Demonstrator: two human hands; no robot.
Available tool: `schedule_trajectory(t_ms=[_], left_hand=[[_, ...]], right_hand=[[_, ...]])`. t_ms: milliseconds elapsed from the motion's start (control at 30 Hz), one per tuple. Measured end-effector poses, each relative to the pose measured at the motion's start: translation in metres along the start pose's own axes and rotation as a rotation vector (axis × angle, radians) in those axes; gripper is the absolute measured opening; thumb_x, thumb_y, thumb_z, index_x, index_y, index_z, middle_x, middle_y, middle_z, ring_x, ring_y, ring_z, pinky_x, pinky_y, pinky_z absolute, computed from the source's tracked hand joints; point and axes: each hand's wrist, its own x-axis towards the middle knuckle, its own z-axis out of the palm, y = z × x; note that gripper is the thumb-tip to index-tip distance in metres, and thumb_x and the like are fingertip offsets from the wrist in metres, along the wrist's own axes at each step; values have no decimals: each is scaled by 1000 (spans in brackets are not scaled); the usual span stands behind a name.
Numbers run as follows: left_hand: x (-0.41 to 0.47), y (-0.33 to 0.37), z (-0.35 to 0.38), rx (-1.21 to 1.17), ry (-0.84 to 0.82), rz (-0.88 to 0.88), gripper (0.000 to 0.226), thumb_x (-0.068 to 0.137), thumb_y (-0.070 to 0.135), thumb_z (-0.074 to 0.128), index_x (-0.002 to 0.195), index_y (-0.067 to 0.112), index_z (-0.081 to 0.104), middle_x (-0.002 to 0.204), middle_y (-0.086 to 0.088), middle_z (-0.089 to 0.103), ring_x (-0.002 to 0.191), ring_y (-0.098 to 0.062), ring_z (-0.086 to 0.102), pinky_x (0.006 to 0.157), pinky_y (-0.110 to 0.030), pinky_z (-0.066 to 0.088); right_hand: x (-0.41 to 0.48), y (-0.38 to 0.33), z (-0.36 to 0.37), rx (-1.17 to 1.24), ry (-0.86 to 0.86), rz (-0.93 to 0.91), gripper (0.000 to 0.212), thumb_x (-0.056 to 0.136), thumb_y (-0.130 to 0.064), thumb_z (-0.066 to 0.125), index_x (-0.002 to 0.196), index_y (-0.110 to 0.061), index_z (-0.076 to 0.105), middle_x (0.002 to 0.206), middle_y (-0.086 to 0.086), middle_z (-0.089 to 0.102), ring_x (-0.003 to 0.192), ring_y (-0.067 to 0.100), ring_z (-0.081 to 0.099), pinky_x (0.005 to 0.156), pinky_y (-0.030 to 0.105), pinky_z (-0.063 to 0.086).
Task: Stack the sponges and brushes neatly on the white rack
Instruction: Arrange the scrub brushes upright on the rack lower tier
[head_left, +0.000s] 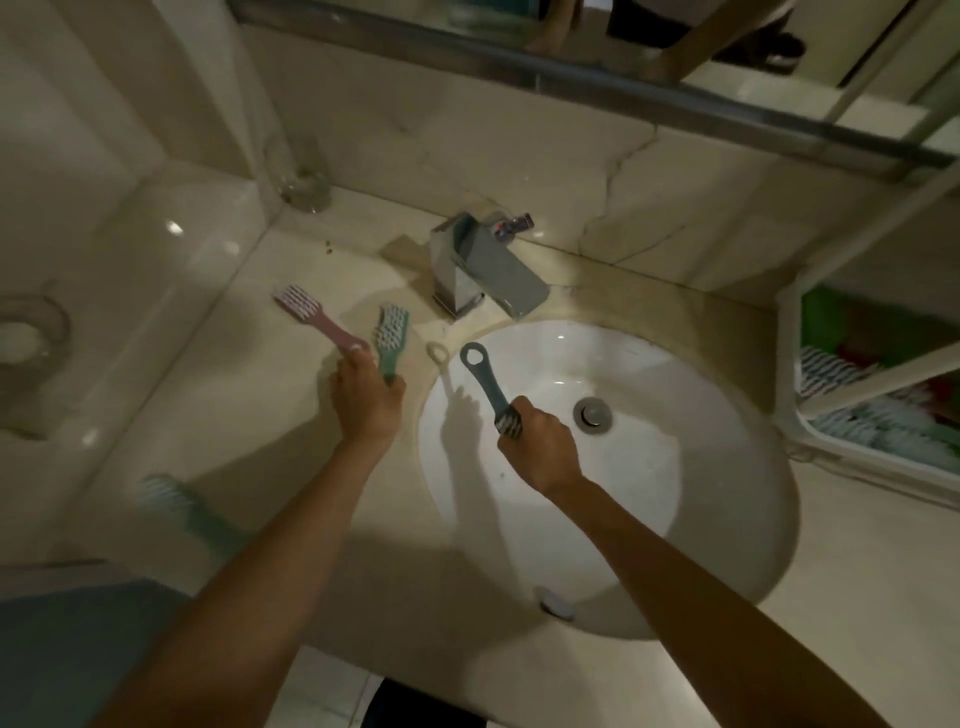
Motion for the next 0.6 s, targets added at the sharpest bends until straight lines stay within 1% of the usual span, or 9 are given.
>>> schedule_trajectory(t_ms=[67,133,200,267,300,367,467,533,600], left_hand=[[6,-1,1,43,-85,42,52,84,9,59,131,-5,40,136,-23,43,123,-37,43,102,-38,34],[11,1,0,62,-135,54,57,82,8,63,132,-6,39,135,-23,43,121,-36,48,98,-37,40],[15,2,-3,81,-203,39,62,81,10,66,133,-7,38,133,-24,45,117,-37,52,94,-37,45],[18,1,-7,138,-260,53,60,82,12,65,133,-7,39,132,-24,46,117,-37,53,93,-39,46],[18,-1,-8,175,-276,71,57,84,12,62,133,-6,39,132,-24,47,118,-38,52,94,-39,45],[13,-5,-11,191,-289,97,50,89,9,52,136,-3,37,132,-25,48,120,-39,51,97,-41,43],[-4,-13,-15,67,-314,90,38,96,6,39,133,-2,41,127,-27,53,117,-40,52,97,-42,41],[-21,-14,-15,-63,-322,103,28,97,9,38,118,-2,51,116,-28,60,106,-41,57,91,-44,46],[-42,-5,-15,-213,-319,105,22,94,11,41,103,-1,57,102,-27,64,95,-40,61,81,-41,49]], right_hand=[[2,-10,-3,-36,-4,13,19,93,-17,46,108,-6,49,94,16,67,82,33,62,62,31,39],[3,-15,-7,-74,-4,29,19,94,-16,45,110,-6,47,95,16,66,74,31,58,60,32,40],[-1,-15,-13,-116,7,47,18,95,-15,44,111,-7,48,94,16,66,67,25,50,52,26,34],[-6,-13,-19,-185,21,56,19,96,-16,42,112,-8,49,84,13,61,60,20,45,45,22,24],[-10,-13,-23,-213,25,62,20,96,-15,41,113,-8,50,77,10,55,59,20,44,45,21,25],[-18,-9,-33,-166,25,83,20,97,-12,42,113,-7,52,72,8,53,66,24,54,49,25,41],[-30,2,-49,-25,-10,113,15,94,-10,50,108,-6,53,87,14,65,75,31,70,55,29,53],[-40,13,-60,-4,-6,117,16,92,-8,55,107,-6,53,97,16,66,82,33,69,59,26,53],[-50,25,-69,-55,34,105,17,93,-8,51,110,-5,54,106,17,63,89,33,65,69,28,52]])
